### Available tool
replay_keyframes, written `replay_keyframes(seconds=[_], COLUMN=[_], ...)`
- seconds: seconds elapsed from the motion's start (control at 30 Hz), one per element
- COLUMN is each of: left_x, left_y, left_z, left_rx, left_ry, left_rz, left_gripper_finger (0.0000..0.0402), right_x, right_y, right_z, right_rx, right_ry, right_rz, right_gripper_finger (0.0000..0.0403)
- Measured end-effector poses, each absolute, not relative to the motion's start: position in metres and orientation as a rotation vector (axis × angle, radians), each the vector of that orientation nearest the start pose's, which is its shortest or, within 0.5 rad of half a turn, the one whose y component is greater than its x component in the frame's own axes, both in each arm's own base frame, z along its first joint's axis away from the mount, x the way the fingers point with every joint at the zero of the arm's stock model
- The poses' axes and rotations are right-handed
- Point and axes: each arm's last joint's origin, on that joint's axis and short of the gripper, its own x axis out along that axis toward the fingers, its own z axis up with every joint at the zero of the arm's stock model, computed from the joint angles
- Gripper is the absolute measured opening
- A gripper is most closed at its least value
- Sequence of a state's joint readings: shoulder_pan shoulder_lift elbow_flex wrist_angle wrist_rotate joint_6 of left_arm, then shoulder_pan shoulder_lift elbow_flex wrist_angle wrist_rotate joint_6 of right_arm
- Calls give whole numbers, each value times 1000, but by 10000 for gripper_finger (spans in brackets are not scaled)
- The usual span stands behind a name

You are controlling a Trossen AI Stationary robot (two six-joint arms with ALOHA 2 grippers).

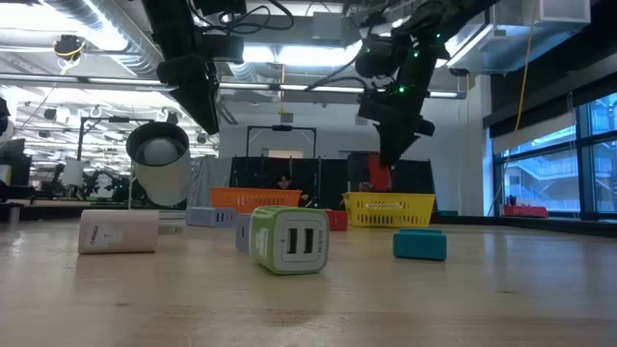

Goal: Pick & Place Office items
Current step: Put the red digital clock into the yellow bin, then put the red charger adapter into the orange bin

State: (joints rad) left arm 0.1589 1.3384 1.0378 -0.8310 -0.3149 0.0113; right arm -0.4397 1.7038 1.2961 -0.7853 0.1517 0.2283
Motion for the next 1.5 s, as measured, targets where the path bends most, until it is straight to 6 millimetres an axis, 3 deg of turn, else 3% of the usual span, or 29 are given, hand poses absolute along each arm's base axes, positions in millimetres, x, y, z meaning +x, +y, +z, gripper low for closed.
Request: replay_keyframes(seconds=[0.33, 0.57, 0.83, 0.97, 1.23, 1.37, 1.5], left_x=[247, 247, 247, 247, 247, 247, 247], left_y=[48, 47, 47, 47, 47, 47, 47], left_z=[259, 259, 259, 258, 258, 258, 258], left_rx=[94, 66, 67, 66, 55, 56, 56], left_ry=[1140, 1140, 1140, 1143, 1143, 1143, 1143], left_rz=[409, 364, 366, 364, 346, 345, 345], left_gripper_finger=[196, 196, 196, 196, 196, 196, 196], right_x=[319, 321, 322, 321, 313, 309, 312], right_y=[-153, -154, -153, -152, -148, -146, -131], right_z=[202, 201, 202, 201, 222, 237, 247], right_rx=[390, 398, 410, 414, 348, 374, 407], right_ry=[1200, 1188, 1178, 1186, 1150, 1089, 1039], right_rz=[-630, -618, -595, -585, -629, -641, -618], right_gripper_finger=[60, 107, 132, 168, 241, 248, 246])
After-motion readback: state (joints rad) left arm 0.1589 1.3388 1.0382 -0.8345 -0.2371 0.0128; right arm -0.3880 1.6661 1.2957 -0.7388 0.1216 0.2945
